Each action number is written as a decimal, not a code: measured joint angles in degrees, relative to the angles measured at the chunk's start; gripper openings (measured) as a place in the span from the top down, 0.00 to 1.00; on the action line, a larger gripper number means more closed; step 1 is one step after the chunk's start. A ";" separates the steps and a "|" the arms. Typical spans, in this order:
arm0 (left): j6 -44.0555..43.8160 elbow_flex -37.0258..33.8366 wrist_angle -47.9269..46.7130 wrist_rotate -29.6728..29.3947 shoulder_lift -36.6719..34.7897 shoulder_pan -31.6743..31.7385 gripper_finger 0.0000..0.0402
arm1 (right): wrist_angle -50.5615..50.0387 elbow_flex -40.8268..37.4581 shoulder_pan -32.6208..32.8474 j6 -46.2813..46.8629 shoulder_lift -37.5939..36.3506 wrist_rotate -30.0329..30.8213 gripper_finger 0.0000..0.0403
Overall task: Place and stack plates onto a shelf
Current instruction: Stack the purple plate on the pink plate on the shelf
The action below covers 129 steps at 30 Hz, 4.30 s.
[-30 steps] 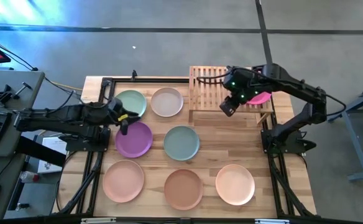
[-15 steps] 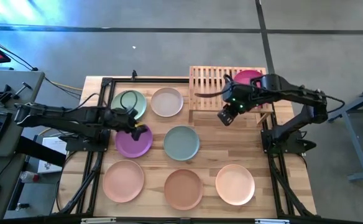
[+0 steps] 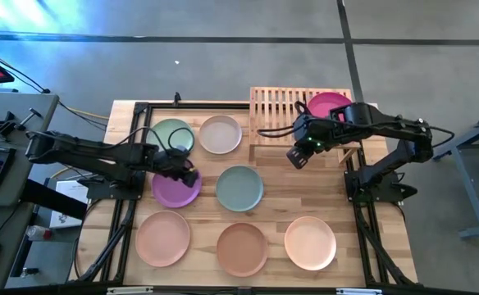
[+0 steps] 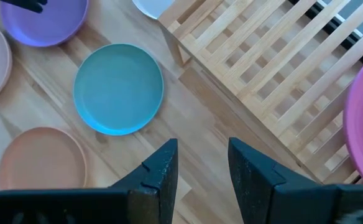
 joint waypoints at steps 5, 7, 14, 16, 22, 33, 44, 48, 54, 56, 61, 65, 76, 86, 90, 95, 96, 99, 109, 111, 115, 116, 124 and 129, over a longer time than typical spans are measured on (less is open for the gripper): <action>-3.29 0.00 0.01 1.55 3.83 -0.67 0.74 | -0.02 -0.02 -0.02 -1.96 0.00 -0.05 0.71; -5.02 0.00 0.07 1.73 5.31 -1.32 0.74 | -0.02 -0.02 -0.02 -2.96 0.00 -0.04 0.71; -8.98 0.00 2.22 1.68 10.04 -3.00 0.74 | -0.02 -0.02 -0.02 -4.93 0.02 -0.10 0.71; -9.91 0.00 3.56 1.68 11.29 -3.43 0.74 | -0.07 -0.02 -0.02 -5.96 0.02 -0.10 0.71; -11.99 0.00 7.46 1.67 15.27 -4.98 0.74 | -0.45 -0.02 -0.02 -7.11 0.02 -0.02 0.71; -13.15 0.00 7.72 -0.01 18.60 -5.64 0.74 | -0.68 -0.02 -0.02 -9.74 0.02 0.00 0.71; -13.92 0.00 6.81 -0.07 18.65 -5.62 0.74 | -0.69 -0.02 -0.02 -10.54 0.02 0.02 0.71; -14.45 0.00 6.51 0.05 19.96 -5.64 0.74 | -0.70 -0.02 -0.02 -10.54 0.02 0.02 0.71; -15.76 0.04 7.91 0.43 22.39 -6.70 0.74 | -0.83 -0.04 -0.02 -10.54 0.02 0.02 0.71; -15.97 0.04 7.81 -0.03 22.34 -7.17 0.74 | -0.85 -0.04 -0.02 -10.54 0.02 0.02 0.71; -17.02 0.04 6.96 -1.45 22.32 -7.97 0.75 | -0.85 -0.04 -0.02 -10.54 0.02 0.03 0.71; -16.88 0.09 6.99 -1.76 22.27 -8.60 0.80 | -0.85 -0.04 -0.02 -10.54 0.02 0.04 0.71; -16.38 0.22 7.00 -2.26 22.12 -10.99 0.96 | -0.85 -0.04 -0.02 -10.54 0.02 0.06 0.71; -13.82 5.07 2.37 -1.01 22.59 -13.99 0.98 | -0.85 -0.04 -0.04 -10.54 0.02 1.53 0.71; -10.96 9.34 -3.14 -1.08 22.45 -14.59 0.98 | -0.85 -0.04 -0.04 -10.54 0.02 1.55 0.71; -7.21 13.92 -7.73 -1.65 22.40 -15.84 0.98 | -0.85 -0.04 -0.04 -10.54 0.02 1.55 0.71; -6.39 14.66 -8.65 -1.65 22.40 -16.04 0.98 | -0.85 -0.04 -0.04 -10.54 0.02 1.55 0.71; -4.05 17.35 -10.61 -1.79 22.40 -16.72 0.98 | -0.70 -0.04 -0.04 -10.54 0.02 1.55 0.71; 4.54 26.34 -21.71 -1.89 22.40 -18.43 0.99 | 1.95 -0.04 -0.04 -10.53 0.02 1.55 0.71; 5.77 27.41 -22.88 -1.93 22.37 -18.43 0.99 | 2.28 -0.04 -0.04 -10.51 0.02 1.55 0.71; 7.25 27.79 -23.35 -2.32 22.36 -18.38 1.00 | 2.76 -0.04 -0.04 -10.09 0.02 1.55 0.71; 7.25 27.80 -23.57 -2.31 22.36 -18.38 1.00 | 2.92 -0.04 -0.04 -9.70 0.02 1.54 0.71; 14.10 27.80 -24.78 -1.36 22.36 -18.38 1.00 | 4.54 -0.04 -0.04 -8.74 0.02 1.55 0.71; 20.20 27.81 -24.74 -0.31 21.88 -18.38 1.00 | 5.25 -0.04 -0.04 -5.99 0.02 1.54 0.71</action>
